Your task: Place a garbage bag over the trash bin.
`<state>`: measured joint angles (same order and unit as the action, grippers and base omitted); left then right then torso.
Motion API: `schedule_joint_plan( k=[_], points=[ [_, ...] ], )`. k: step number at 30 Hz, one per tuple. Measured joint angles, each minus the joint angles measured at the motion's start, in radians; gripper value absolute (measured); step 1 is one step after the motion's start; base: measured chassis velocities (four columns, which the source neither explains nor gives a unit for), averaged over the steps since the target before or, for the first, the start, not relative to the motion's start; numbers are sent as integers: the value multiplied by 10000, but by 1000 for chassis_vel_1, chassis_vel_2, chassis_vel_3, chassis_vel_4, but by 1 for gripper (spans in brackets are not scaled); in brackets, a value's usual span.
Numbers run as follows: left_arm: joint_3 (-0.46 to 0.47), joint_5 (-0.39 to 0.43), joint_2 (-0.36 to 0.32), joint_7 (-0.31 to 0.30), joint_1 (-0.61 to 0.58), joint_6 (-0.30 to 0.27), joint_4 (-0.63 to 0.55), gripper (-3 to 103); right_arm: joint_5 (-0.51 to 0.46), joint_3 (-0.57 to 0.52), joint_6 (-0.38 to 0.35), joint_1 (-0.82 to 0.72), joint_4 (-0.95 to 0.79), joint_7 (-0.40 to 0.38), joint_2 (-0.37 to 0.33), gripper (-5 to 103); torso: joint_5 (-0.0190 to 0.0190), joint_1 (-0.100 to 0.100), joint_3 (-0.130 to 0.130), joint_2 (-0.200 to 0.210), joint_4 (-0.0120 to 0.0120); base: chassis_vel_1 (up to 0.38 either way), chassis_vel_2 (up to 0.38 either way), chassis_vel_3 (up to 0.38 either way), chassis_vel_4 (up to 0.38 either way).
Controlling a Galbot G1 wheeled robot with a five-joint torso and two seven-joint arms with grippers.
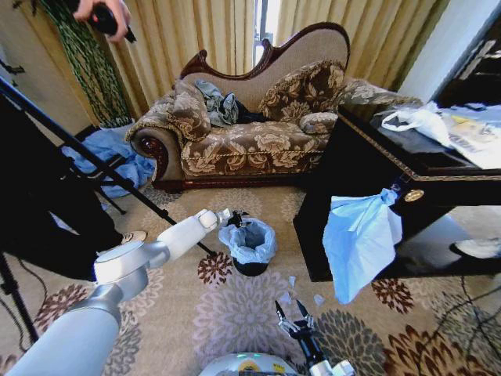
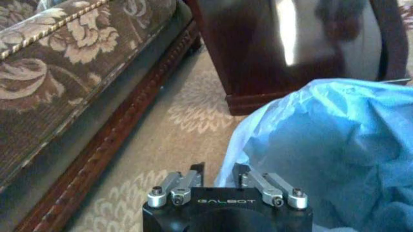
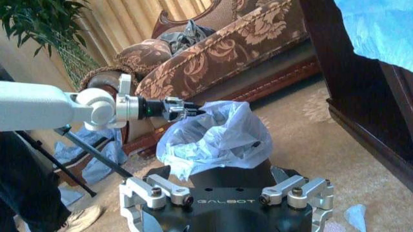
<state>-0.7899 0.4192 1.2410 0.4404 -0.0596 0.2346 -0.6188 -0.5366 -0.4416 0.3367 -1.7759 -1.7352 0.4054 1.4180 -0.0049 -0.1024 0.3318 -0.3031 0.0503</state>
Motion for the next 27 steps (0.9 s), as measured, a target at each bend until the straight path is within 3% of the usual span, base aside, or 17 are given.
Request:
schedule_joint_plan(
  k=[3, 5, 6, 13, 19, 27],
  points=[
    [152, -16, 151, -184, -62, 150, 239, 14, -3, 9, 48, 5, 136, 49, 15, 100, 0, 0, 0, 0, 0, 0, 0, 0, 0],
    [214, 37, 199, -243, -70, 160, 302, 14, -2, 16, 57, 5, 163, 56, 25, 100, 0, 0, 0, 0, 1, 0, 0, 0, 0],
    [275, 214, 263, -313, -76, 147, 370, 3, -2, 25, 70, 5, 200, 77, 35, 100, 0, 0, 0, 0, 1, 0, 0, 0, 0],
    [830, 984, 715, -471, -125, -273, 1060, 0, -1, 12, 166, -14, 326, 130, 68, 100, 1, 0, 0, 0, 0, 0, 0, 0, 0],
    [1940, 1859, 1333, -604, -434, -1267, 1891, 0, -81, -133, 324, -215, 442, 238, 123, 100, 0, 0, 0, 0, 1, 0, 0, 0, 0],
    [2773, 2059, 1624, -664, -820, -1653, 2278, 0, -234, -323, 518, -527, 547, 363, 82, 100, 3, 1, -3, -1, 0, 0, 0, 0, 0]
  ],
)
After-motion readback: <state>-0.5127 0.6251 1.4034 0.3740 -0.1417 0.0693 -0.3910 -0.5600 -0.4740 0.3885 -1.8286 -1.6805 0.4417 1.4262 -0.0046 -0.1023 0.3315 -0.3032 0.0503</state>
